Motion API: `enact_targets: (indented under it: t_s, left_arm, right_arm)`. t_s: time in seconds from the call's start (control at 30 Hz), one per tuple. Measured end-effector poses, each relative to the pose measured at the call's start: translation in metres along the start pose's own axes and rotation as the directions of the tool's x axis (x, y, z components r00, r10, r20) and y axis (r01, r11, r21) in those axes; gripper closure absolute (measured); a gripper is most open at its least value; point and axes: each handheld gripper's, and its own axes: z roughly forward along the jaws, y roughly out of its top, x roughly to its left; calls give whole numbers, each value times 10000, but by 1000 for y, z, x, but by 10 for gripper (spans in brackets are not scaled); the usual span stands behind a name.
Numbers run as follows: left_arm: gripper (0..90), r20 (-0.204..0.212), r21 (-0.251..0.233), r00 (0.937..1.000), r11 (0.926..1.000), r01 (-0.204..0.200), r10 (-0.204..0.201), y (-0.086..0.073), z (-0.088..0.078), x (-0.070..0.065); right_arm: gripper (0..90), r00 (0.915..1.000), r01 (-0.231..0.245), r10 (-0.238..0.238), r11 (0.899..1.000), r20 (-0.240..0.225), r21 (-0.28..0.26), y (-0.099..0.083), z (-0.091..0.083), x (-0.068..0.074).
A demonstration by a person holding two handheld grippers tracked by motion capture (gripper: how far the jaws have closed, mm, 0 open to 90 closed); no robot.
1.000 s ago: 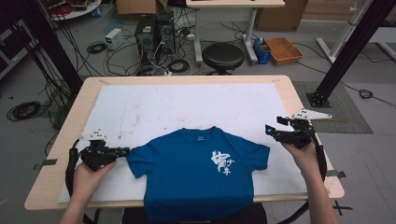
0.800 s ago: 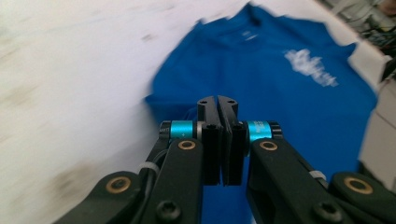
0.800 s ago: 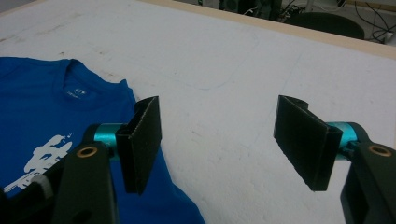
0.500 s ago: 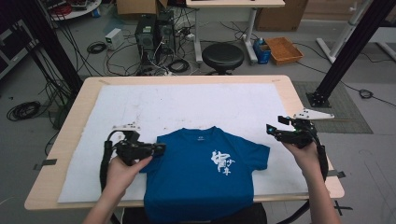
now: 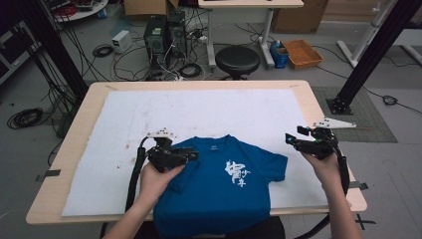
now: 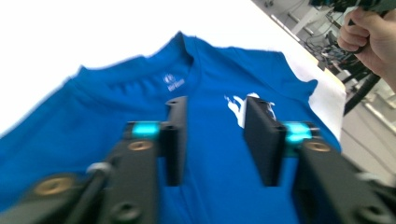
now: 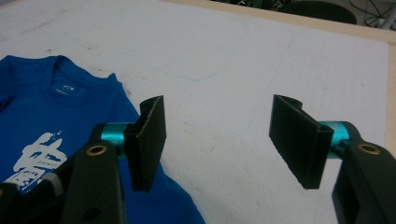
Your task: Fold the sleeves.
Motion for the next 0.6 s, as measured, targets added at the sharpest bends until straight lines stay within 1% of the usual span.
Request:
enact_targets:
  t_s: [0.03,0.07,0.13,0.17,0.2,0.27,0.33,0.37,0.43,0.47,0.5,0.53,0.6]
  left_arm:
    - [524,-249,-387,9990,9986,-369,360,0,-9,2]
    - [507,-249,-387,9990,9986,-369,360,0,-9,2]
    - [472,-614,-673,9954,9947,-777,736,0,-20,6]
    - [471,-1048,-882,9891,9897,-1132,1038,-1,-31,13]
    - [465,-1264,-970,9847,9865,-1322,1196,-3,-37,17]
    - [463,-1804,-1124,9722,9788,-1714,1495,-8,-48,25]
    - [463,-2281,-1181,9596,9737,-1950,1645,-13,-58,33]
    - [463,-2456,-1242,9551,9717,-2008,1660,-15,-62,37]
    - [463,-2546,-1315,9536,9712,-1985,1604,-19,-68,43]
    - [463,-2546,-1315,9536,9712,-1985,1604,-19,-68,43]
    - [463,-2546,-1364,9542,9710,-1965,1574,-20,-71,47]
    - [463,-2530,-1393,9562,9725,-1868,1474,-22,-74,51]
    - [463,-2534,-1379,9562,9729,-1855,1464,-23,-75,53]
  right_arm:
    - [437,9997,-234,233,9997,69,119,-3,0,-1]
    - [437,9997,-234,233,9997,69,119,-3,0,-1]
    - [504,9979,-635,630,9972,113,404,-10,1,0]
    - [523,9974,-722,718,9961,114,499,-13,2,0]
    - [549,9967,-817,814,9945,79,658,-16,3,1]
    - [584,9965,-837,831,9917,102,972,-23,6,3]
    - [603,9954,-958,939,9858,204,1377,-31,9,4]
    - [611,9948,-1018,998,9834,206,1503,-34,11,4]
    - [626,9938,-1110,1089,9770,214,1820,-40,14,3]
    - [626,9938,-1110,1089,9770,214,1820,-40,14,3]
    - [638,9929,-1188,1171,9713,202,2061,-45,16,2]
    - [639,9928,-1198,1190,9691,168,2156,-47,18,2]
    - [682,9932,-1150,1159,9653,100,2342,-50,21,2]
